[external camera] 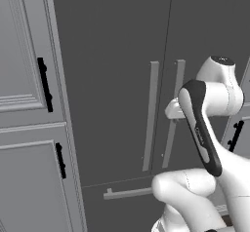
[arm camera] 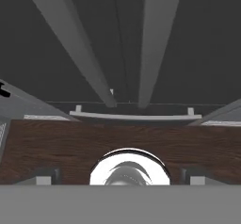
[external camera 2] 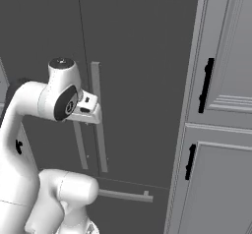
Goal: Grab a lemon wedge from the fridge and one ice cube from the ice bowl, and put them in the glass of lemonade.
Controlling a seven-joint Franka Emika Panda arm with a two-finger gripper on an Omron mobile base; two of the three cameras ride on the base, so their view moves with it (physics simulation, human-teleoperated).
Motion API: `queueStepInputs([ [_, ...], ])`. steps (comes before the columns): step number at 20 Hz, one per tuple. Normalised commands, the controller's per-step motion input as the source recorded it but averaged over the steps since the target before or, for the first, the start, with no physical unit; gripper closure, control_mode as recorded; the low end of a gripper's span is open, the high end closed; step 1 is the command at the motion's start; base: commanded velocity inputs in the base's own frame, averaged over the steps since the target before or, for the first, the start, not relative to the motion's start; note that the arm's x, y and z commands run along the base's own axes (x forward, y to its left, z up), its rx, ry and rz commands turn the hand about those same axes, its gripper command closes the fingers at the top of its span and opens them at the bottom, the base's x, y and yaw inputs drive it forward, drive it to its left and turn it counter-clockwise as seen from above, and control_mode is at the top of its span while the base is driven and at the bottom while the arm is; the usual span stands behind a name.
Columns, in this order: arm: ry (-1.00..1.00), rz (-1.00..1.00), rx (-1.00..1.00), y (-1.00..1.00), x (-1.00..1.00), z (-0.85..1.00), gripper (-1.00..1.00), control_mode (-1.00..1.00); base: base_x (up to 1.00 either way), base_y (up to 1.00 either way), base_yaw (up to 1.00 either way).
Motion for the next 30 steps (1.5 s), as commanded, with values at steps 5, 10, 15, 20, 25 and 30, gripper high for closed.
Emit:
queueStepInputs([
  [5, 0.0, 0.0, 0.0, 0.0, 0.0, 0.0, -1.0, 1.0, -0.64, 0.59, 0.17],
  [10, 0.0, 0.0, 0.0, 0.0, 0.0, 0.0, -1.0, 1.0, -0.3, 0.46, 0.14],
  [15, 0.0, 0.0, 0.0, 0.0, 0.0, 0.0, -1.0, 1.0, 0.05, 0.31, 0.44],
  [20, 0.0, 0.0, 0.0, 0.0, 0.0, 0.0, -1.0, 1.0, 0.22, 0.27, 0.82],
  [25, 0.0, 0.0, 0.0, 0.0, 0.0, 0.0, -1.0, 1.0, 0.0, 0.22, 0.96],
  [30, 0.0, 0.0, 0.0, 0.0, 0.0, 0.0, -1.0, 1.0, 0.13, 0.4, 0.9],
])
